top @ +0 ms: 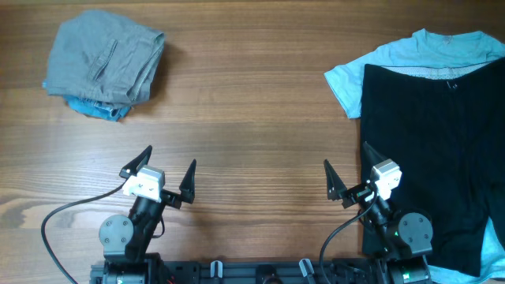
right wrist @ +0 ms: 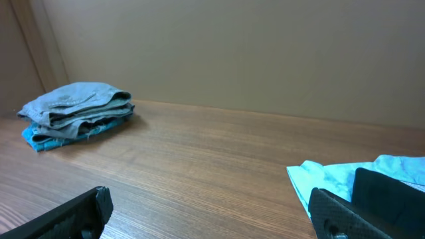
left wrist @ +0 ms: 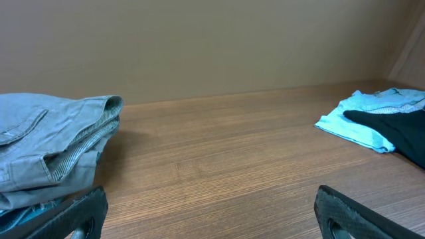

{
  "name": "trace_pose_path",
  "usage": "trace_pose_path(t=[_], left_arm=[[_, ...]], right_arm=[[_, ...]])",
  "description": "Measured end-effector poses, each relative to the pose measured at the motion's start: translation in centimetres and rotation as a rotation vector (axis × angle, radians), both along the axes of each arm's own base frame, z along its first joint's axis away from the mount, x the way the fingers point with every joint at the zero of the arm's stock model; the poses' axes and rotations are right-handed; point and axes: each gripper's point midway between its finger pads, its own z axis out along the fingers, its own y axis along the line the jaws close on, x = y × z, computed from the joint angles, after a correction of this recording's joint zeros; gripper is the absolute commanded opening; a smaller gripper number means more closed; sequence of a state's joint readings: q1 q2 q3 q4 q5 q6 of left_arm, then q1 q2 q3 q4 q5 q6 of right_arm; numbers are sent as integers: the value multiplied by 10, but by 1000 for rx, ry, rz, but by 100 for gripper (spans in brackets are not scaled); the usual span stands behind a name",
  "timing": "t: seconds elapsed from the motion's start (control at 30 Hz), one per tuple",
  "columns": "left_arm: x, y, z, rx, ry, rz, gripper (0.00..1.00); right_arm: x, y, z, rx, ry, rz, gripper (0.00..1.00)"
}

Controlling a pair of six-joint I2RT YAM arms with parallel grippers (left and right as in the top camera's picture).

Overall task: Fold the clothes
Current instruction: 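Move both grippers from rest toward the black shorts on the right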

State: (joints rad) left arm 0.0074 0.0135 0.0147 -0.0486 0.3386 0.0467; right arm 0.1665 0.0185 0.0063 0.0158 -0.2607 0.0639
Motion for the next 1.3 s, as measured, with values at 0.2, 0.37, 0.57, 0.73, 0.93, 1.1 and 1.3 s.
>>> trace_pose_path(t=[0.2, 0.37, 0.57, 0.73, 0.93, 1.1, 1.3], left_arm=[[0, 0, 0, 0, 0, 0, 100], [0, 0, 0, 0, 0, 0, 100], [0, 0, 0, 0, 0, 0, 100], [0, 0, 0, 0, 0, 0, 100], [0, 0, 0, 0, 0, 0, 100], [0, 0, 0, 0, 0, 0, 100], [-5, 1, 55, -108, -136, -1, 100]], right_arm=[[0, 0, 0, 0, 0, 0, 100], [0, 0, 0, 0, 0, 0, 100], [0, 0, 0, 0, 0, 0, 100], [0, 0, 0, 0, 0, 0, 100], [0, -1, 0, 3, 1, -4, 100], [1, -1, 0, 3, 1, -8, 100], [-9, 3, 34, 1, 16, 27, 100]])
